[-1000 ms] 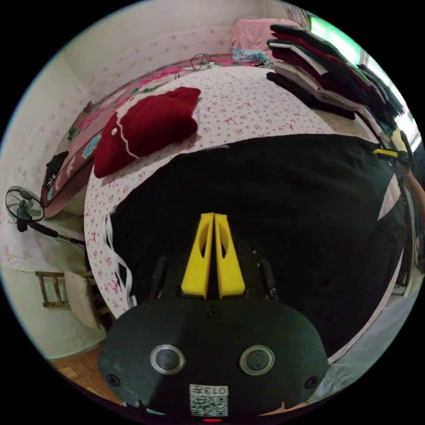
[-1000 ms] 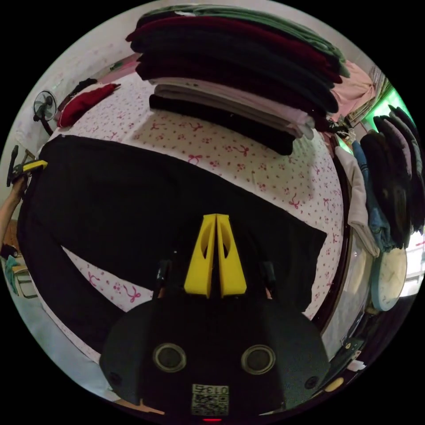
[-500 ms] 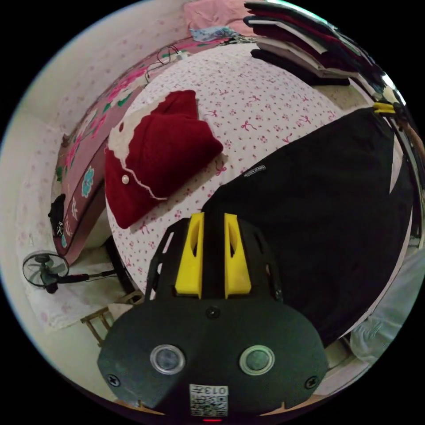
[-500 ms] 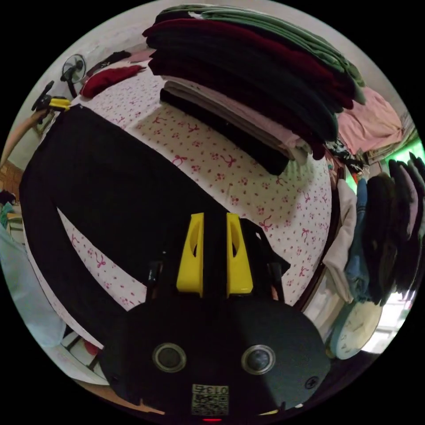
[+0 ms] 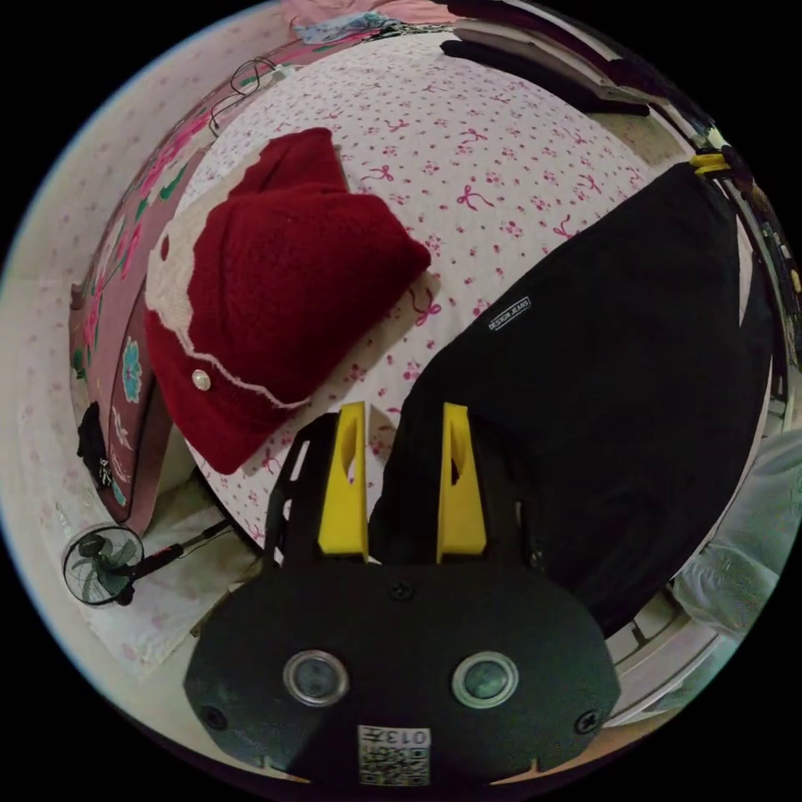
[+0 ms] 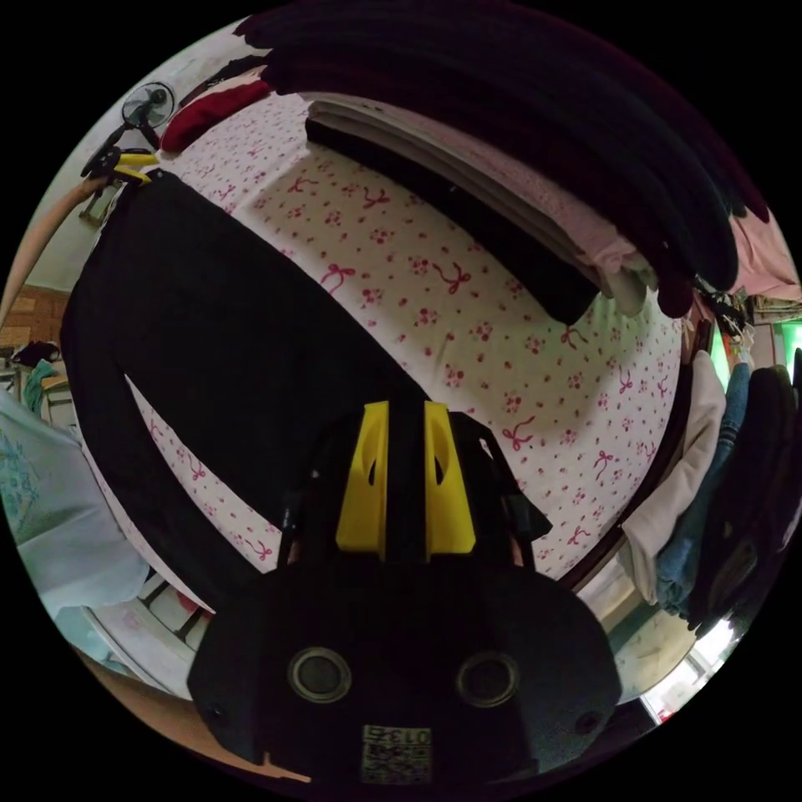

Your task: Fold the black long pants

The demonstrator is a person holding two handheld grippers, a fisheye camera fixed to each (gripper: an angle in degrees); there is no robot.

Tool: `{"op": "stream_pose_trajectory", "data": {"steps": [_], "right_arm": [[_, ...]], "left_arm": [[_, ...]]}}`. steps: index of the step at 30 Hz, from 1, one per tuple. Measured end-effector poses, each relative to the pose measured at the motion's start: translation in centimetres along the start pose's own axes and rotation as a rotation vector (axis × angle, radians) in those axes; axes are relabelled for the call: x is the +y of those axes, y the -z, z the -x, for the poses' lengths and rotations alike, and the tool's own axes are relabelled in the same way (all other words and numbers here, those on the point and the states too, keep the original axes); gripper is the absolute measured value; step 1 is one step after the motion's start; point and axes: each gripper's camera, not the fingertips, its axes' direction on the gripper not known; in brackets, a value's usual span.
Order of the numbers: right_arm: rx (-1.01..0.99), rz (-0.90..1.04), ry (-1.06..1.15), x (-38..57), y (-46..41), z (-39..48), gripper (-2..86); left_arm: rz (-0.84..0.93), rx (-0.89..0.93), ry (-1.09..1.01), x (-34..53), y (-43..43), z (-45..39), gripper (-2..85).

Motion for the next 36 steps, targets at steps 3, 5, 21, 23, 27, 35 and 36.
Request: {"op": "stream_pose_trajectory", "data": {"steps": [3, 5, 21, 23, 27, 35, 36], "right_arm": [[0.092, 0.041, 0.018, 0.1, -0.3, 2.0, 1.4], [0.177, 0.071, 0.040, 0.3, -0.6, 3.7, 1.0], [0.406, -0.295, -0.278, 20.0, 5.2, 20.2, 0.4], [0.394, -0.321, -0.343, 23.3, 4.8, 22.7, 0.4], [0.353, -0.291, -0.470, 29.3, 1.3, 28.1, 0.4], [0.309, -0.154, -0.498, 33.6, -6.0, 32.5, 0.4], [0.308, -0.167, -0.500, 34.2, -5.9, 32.8, 0.4]], "left_arm": [[0.026, -0.021, -0.022, 0.4, -0.5, -1.8, 1.7], [0.027, -0.052, -0.003, 1.1, -0.6, -2.7, 1.2], [-0.424, -0.280, 0.290, 26.1, 4.5, -22.7, 0.4], [-0.414, -0.303, 0.311, 28.8, 3.8, -26.0, 0.4], [-0.368, -0.234, 0.413, 33.6, 0.1, -31.8, 0.4], [-0.236, -0.174, 0.415, 35.8, -6.6, -36.4, 0.4], [-0.236, -0.176, 0.397, 36.0, -6.4, -36.8, 0.4]]}}
